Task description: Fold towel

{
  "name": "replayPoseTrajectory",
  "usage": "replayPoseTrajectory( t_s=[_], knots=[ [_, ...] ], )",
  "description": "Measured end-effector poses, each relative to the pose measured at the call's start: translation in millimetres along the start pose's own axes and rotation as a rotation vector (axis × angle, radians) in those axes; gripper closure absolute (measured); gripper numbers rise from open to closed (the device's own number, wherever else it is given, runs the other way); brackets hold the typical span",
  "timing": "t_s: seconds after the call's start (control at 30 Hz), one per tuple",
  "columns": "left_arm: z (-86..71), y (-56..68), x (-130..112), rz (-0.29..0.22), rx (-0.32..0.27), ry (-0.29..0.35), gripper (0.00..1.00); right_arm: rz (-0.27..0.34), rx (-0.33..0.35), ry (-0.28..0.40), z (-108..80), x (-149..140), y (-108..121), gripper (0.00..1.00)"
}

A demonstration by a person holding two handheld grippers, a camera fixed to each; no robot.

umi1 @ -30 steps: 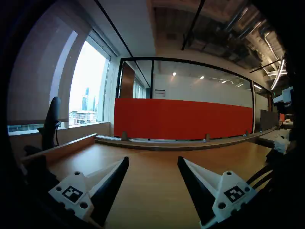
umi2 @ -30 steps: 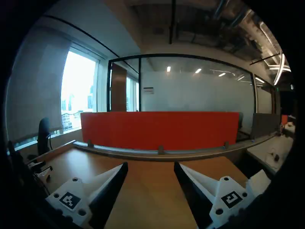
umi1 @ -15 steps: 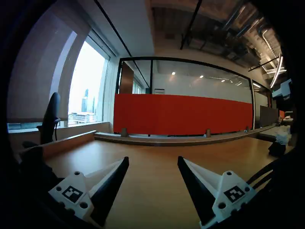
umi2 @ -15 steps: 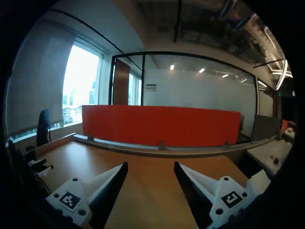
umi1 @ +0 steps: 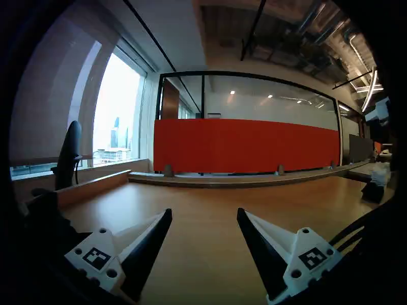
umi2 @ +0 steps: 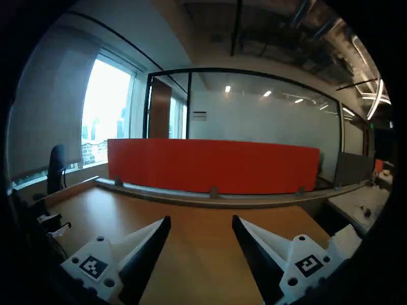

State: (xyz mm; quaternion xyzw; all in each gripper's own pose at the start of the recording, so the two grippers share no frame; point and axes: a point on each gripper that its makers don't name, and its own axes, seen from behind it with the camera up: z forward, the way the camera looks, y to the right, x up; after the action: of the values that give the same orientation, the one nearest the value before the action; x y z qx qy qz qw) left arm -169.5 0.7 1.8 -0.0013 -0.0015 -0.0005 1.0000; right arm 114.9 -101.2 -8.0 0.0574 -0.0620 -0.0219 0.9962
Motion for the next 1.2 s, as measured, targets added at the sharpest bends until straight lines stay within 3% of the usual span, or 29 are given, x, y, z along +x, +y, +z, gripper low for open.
replayPoseTrajectory(
  t_s=[0.1,0.6,1.07,1.2],
  knots=[
    [0.3,4.9,-0.4,0.014,-0.008,-0.001,0.05,0.0,0.0,0.003,-0.6,1.4,0.4,0.07],
    [0.9,6.3,-2.9,0.017,-0.009,-0.001,0.05,0.014,-0.009,0.038,-2.4,11.9,12.3,0.07],
    [1.2,7.4,-5.6,0.018,-0.01,0.0,0.05,-0.047,-0.101,0.104,0.4,22.2,61.0,0.06],
    [1.2,7.6,-6.1,0.018,-0.01,0.0,0.05,-0.03,-0.104,0.108,1.7,14.6,69.0,0.07]
  ],
)
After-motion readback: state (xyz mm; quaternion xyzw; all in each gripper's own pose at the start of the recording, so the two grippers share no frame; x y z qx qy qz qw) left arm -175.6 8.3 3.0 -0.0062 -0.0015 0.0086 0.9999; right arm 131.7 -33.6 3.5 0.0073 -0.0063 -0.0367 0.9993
